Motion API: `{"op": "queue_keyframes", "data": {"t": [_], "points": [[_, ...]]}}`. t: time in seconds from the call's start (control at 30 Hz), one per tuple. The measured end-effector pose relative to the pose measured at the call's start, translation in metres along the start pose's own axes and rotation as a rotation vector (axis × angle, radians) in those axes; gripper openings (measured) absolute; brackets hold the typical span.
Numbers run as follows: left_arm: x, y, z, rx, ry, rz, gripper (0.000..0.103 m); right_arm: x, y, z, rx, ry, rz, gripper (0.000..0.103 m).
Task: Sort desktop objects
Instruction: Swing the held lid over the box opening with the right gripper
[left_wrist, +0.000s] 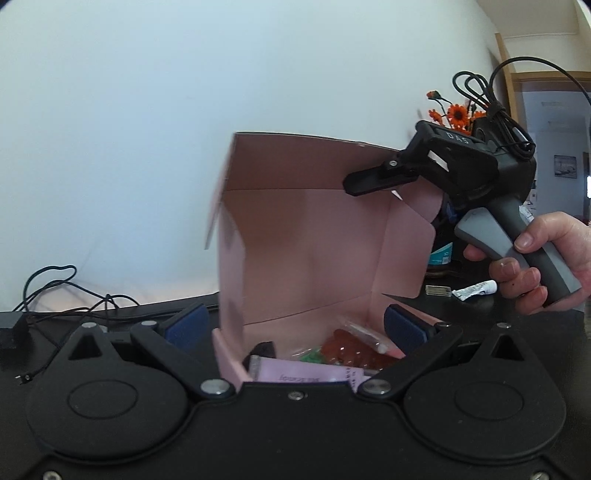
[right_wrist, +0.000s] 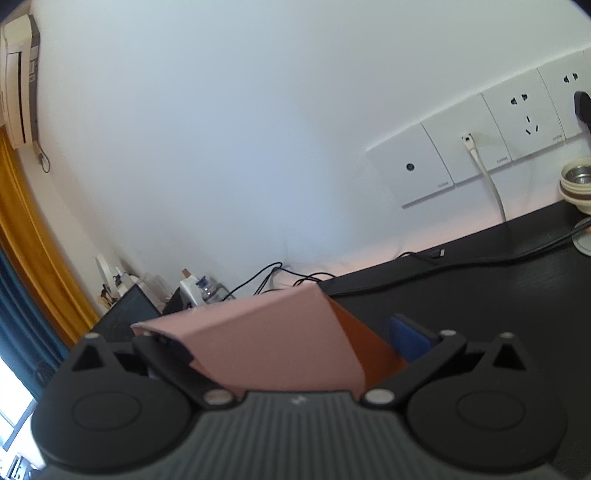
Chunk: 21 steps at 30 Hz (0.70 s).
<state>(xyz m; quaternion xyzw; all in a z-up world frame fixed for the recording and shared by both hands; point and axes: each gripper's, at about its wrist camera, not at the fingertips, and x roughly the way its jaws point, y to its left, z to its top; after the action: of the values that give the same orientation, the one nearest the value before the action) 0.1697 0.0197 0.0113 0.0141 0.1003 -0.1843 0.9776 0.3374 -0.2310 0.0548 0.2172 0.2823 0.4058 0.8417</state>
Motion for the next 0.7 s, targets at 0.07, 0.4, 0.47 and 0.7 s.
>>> {"op": "queue_keyframes", "data": {"t": [0.07,0.4,0.47,0.7], "points": [[0.001,-0.002,-0.001,0.010,0.001,-0.009,0.103,0.002,0.004,-0.004,-0.013,0.003,-0.002,0.102],[0.000,-0.013,-0.001,0.059,-0.004,-0.037,0.103,-0.025,0.011,-0.018,0.010,0.007,-0.038,0.102],[0.000,-0.012,-0.001,0.052,-0.003,-0.038,0.103,-0.031,0.012,-0.021,0.018,0.008,-0.045,0.102],[0.001,-0.005,-0.001,-0.006,0.001,-0.063,0.103,-0.041,0.009,-0.031,0.057,0.019,-0.059,0.102]]}}
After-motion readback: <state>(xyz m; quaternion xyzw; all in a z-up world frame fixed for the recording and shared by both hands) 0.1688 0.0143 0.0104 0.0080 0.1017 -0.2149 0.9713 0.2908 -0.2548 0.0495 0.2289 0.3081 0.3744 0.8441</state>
